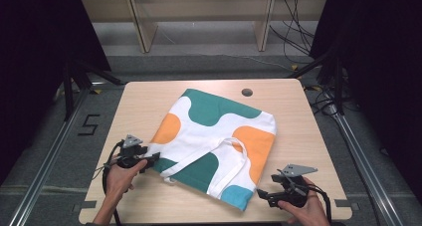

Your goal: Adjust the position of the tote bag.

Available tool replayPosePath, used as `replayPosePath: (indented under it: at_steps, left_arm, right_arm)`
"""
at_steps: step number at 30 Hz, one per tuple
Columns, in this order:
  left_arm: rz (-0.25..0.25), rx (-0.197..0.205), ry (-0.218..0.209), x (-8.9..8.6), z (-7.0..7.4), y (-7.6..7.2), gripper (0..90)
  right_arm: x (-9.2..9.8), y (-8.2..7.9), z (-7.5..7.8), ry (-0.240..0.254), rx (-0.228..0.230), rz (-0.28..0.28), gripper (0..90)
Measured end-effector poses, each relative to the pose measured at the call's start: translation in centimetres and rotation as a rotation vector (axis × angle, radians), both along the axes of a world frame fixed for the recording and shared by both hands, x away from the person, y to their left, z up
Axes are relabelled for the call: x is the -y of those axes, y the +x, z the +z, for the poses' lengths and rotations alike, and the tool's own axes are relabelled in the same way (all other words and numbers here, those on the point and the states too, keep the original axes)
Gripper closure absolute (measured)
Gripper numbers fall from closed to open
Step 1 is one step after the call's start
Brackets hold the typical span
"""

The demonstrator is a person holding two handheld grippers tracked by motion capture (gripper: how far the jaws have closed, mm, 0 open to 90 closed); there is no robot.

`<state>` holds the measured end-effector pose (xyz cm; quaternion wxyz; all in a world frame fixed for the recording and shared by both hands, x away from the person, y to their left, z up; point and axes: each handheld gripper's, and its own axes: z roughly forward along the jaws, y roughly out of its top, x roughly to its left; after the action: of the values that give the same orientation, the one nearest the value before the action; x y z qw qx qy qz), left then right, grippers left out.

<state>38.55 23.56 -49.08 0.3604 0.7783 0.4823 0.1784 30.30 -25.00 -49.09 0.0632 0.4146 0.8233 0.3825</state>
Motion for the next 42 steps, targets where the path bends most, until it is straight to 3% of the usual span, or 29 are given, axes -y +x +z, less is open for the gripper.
replayPosePath:
  at_steps: [1,2,3,4,5,7,9,13,14,17,20,21,22,23,25,26,29,30,31,32,33,35,36,37,38,41,42]
  left_arm:
    - [-0.003,0.017,0.022,0.0,-0.2,0.1,59.8]
    - [-0.028,0.008,0.050,-0.2,-0.3,0.2,67.6]
    - [-0.028,0.008,0.052,-0.1,-0.5,0.2,71.5]
    - [-0.033,0.003,0.036,0.1,-0.7,0.3,74.1]
    - [-0.033,0.013,0.034,0.4,-0.8,0.2,76.7]
    - [-0.044,0.019,0.045,0.6,-0.8,0.0,80.0]
    - [-0.062,0.033,0.081,0.5,-0.6,-0.2,82.7]
    - [-0.084,0.032,0.058,0.4,-0.5,-1.0,83.4]
    - [-0.079,0.041,0.024,0.6,-0.6,-1.2,83.4]
    - [-0.087,0.040,0.004,0.8,-0.6,-2.0,83.6]
    - [-0.107,0.039,0.046,1.0,-0.3,-2.6,83.8]
    - [-0.091,0.055,0.017,1.2,-0.4,-2.8,83.8]
    - [-0.120,0.041,0.048,0.9,-0.3,-2.9,83.8]
    - [-0.097,0.055,-0.005,1.1,-0.5,-3.1,83.8]
    - [-0.092,0.056,-0.022,1.3,-0.6,-3.5,83.8]
    - [-0.099,0.055,-0.022,1.4,-0.6,-3.8,83.8]
    - [-0.139,0.044,0.001,1.8,-0.5,-4.6,84.0]
    - [-0.148,0.049,0.005,1.9,-0.5,-4.8,84.1]
    - [-0.136,0.053,-0.011,2.2,-0.6,-5.0,84.1]
    - [-0.159,0.052,0.006,2.2,-0.5,-5.1,84.2]
    - [-0.153,0.055,-0.013,2.4,-0.5,-5.3,84.4]
    - [-0.182,0.058,0.005,2.4,-0.5,-5.6,84.6]
    - [-0.161,0.051,-0.017,2.6,-0.6,-5.8,84.6]
    - [-0.176,0.055,-0.007,2.7,-0.6,-6.0,85.0]
    - [-0.173,0.059,-0.011,3.0,-0.6,-6.2,85.0]
    - [-0.218,0.048,0.000,3.5,-0.5,-6.8,85.5]
    - [-0.221,0.053,0.006,3.8,-0.5,-7.1,85.8]
  right_arm:
    - [-0.1,-0.1,0.0,0.007,0.000,-0.002,20.8]
    - [-0.2,0.0,0.0,0.024,-0.009,0.006,20.9]
    - [-0.2,-0.1,0.0,0.020,-0.005,-0.003,20.9]
    - [-0.2,-0.1,0.0,0.018,0.015,0.008,20.8]
    - [-0.2,-0.1,0.0,0.023,0.007,0.007,20.8]
    - [-0.4,0.0,-0.1,0.042,-0.024,0.020,21.2]
    - [-0.6,-0.1,-0.1,0.035,-0.020,0.013,21.8]
    - [-0.5,0.1,-0.2,0.041,-0.024,0.020,21.4]
    - [-0.5,0.0,-0.2,0.049,-0.032,0.015,21.2]
    - [-0.9,-0.3,-0.2,0.064,-0.051,0.033,20.4]
    - [-1.5,-0.6,-0.3,0.019,-0.047,0.047,15.2]
    - [-1.6,-0.7,-0.3,0.006,-0.047,0.037,15.2]
    - [-1.5,-0.6,-0.3,0.004,-0.049,0.043,15.0]
    - [-1.5,-0.6,-0.4,0.000,-0.063,0.028,15.0]
    - [-1.3,-0.5,-0.5,0.011,-0.063,0.023,15.1]
    - [-1.3,-0.4,-0.5,0.017,-0.093,0.027,15.0]
    - [-1.1,0.1,-1.0,-0.013,-0.095,-0.012,16.4]
    - [-0.9,0.2,-1.1,-0.013,-0.109,-0.019,17.7]
    - [-0.9,0.4,-1.1,-0.004,-0.102,-0.027,20.8]
    - [-0.8,0.5,-1.1,-0.005,-0.089,-0.035,25.7]
    - [-0.6,0.6,-1.0,-0.021,-0.084,-0.021,32.0]
    - [-0.5,0.8,-1.0,-0.040,-0.078,0.002,41.5]
    - [-0.6,0.9,-1.0,-0.055,-0.061,0.014,45.2]
    - [-0.6,1.2,-0.7,-0.092,-0.046,0.026,54.2]
    - [-0.6,1.2,-0.7,-0.092,-0.046,0.026,54.2]
    - [-0.1,1.8,-0.7,-0.107,0.030,0.041,64.6]
    - [0.2,2.0,-0.6,-0.112,0.034,0.041,65.8]
